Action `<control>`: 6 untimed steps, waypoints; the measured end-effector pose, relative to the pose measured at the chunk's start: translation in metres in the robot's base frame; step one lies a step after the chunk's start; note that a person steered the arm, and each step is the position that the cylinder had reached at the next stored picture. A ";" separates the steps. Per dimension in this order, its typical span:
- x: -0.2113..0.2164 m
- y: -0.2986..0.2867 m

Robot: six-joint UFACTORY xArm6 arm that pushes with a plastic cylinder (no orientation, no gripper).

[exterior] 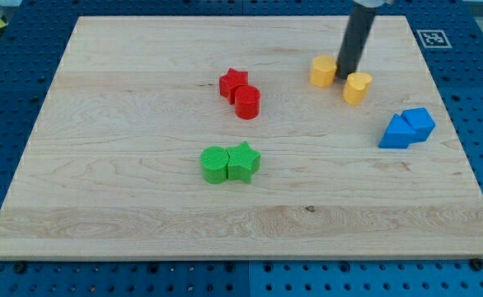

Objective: Nudge the yellow hexagon towards the down

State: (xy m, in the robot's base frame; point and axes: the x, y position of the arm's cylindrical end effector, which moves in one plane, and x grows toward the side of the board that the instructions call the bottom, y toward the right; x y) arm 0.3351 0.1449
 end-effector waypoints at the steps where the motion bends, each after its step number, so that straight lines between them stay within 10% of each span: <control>1: -0.005 -0.029; 6: -0.038 -0.062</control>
State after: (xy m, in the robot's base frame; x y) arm 0.2975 0.0832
